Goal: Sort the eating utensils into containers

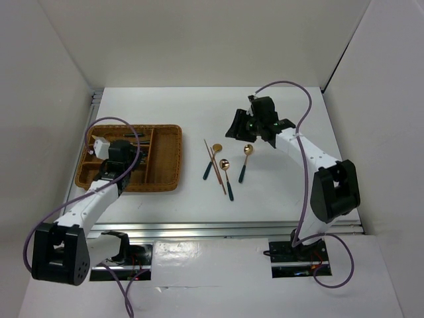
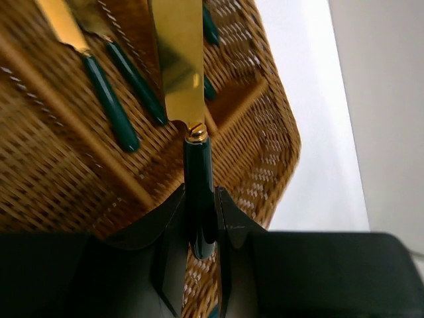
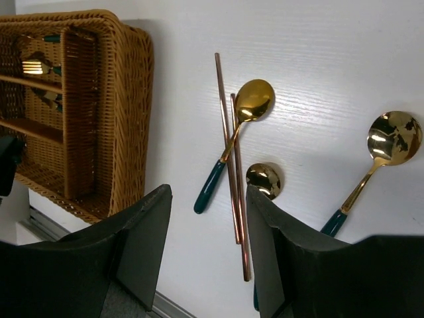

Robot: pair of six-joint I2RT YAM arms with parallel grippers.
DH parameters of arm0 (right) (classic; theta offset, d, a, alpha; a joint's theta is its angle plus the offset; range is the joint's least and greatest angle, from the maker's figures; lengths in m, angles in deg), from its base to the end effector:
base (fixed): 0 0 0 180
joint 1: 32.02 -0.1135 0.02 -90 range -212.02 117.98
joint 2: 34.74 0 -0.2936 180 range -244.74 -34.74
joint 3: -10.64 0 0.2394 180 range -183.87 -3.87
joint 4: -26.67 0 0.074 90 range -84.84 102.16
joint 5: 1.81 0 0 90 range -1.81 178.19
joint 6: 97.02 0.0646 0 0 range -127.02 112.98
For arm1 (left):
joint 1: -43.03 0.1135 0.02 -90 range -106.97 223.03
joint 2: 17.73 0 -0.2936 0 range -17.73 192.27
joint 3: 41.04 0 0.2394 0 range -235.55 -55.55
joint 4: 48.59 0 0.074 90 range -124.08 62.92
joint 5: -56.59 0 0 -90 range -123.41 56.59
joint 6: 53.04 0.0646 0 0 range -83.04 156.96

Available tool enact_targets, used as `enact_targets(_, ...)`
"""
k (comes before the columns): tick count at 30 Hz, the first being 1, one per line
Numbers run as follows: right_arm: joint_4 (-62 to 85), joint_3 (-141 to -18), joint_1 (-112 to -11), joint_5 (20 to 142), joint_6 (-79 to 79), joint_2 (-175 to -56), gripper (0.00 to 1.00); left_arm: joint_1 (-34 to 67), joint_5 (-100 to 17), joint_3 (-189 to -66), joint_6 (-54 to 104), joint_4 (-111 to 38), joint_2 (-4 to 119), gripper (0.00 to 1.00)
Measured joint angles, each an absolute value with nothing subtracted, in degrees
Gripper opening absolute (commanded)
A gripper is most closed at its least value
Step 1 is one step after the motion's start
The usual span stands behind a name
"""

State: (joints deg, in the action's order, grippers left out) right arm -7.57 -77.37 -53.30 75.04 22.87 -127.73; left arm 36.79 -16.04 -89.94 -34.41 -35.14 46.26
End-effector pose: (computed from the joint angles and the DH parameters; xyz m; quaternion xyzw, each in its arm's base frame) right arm 0.3486 0.1516 0.2994 0.0184 0.8986 0.2773 0.3395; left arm 0.2422 -0.0071 0.2502 -0.5224 0.6746 -0.2154 0.4750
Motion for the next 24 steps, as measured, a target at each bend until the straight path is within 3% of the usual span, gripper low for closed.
enact_targets(24, -7.79, -76.49, -52.57, 73.95, 21.36, -131.16, 0.55, 41.27, -12.98, -100.35, -54.74, -24.71, 63.9, 0.23)
